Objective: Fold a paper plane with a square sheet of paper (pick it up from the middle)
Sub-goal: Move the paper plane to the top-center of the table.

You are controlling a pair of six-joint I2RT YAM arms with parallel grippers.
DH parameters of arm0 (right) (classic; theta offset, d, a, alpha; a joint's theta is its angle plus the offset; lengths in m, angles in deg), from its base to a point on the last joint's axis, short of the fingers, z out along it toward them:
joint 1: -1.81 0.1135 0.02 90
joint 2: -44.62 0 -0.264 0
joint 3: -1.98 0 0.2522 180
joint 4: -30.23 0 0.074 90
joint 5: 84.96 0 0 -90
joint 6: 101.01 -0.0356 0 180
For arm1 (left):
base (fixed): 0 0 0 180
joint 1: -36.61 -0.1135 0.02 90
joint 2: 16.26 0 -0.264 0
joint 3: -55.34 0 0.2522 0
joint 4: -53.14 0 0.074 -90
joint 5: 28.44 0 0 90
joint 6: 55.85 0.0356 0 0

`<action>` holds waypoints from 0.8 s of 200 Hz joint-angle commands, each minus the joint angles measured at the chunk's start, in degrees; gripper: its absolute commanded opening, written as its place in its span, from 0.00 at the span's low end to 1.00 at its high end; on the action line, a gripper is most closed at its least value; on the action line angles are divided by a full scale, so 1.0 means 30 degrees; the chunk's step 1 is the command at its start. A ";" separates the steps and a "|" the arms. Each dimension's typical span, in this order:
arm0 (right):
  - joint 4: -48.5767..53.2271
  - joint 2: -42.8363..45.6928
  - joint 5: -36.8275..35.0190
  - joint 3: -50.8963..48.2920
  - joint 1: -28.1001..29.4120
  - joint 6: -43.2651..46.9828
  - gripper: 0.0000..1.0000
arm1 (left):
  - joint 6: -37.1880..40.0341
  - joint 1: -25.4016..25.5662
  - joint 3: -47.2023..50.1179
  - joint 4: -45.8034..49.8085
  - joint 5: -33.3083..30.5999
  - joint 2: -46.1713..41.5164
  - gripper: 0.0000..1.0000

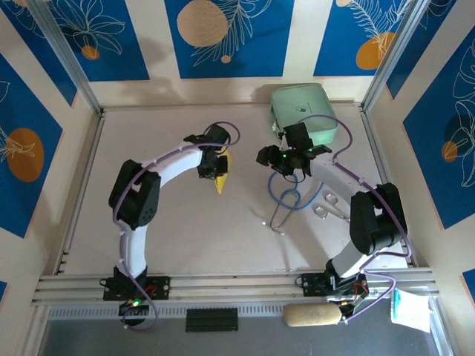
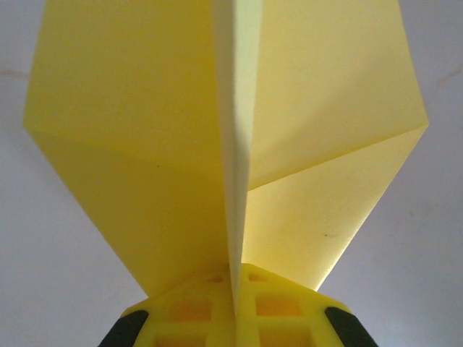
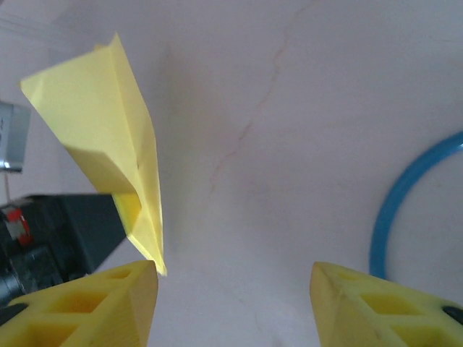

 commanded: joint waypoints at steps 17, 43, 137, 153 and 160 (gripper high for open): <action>0.0355 0.0325 0.0217 -0.0504 -0.0191 -0.0023 0.58 | 0.1435 -0.0485 -0.2583 0.1852 0.0075 0.2262 0.04; 0.0223 0.0094 0.0742 -0.0604 -0.0212 -0.0170 0.58 | 0.1374 -0.0606 -0.3598 0.2182 0.0340 0.3145 0.05; 0.0003 -0.0151 0.1048 -0.0651 -0.0237 -0.0426 0.57 | 0.1376 -0.0651 -0.4266 0.2754 0.0214 0.4075 0.26; -0.0023 -0.0181 0.1110 -0.0651 -0.0235 -0.0467 0.57 | 0.1281 -0.0600 -0.4294 0.2796 0.0125 0.4244 0.26; -0.0019 -0.0180 0.1135 -0.0651 -0.0250 -0.0463 0.57 | 0.1222 -0.0618 -0.4295 0.2855 0.0041 0.4341 0.26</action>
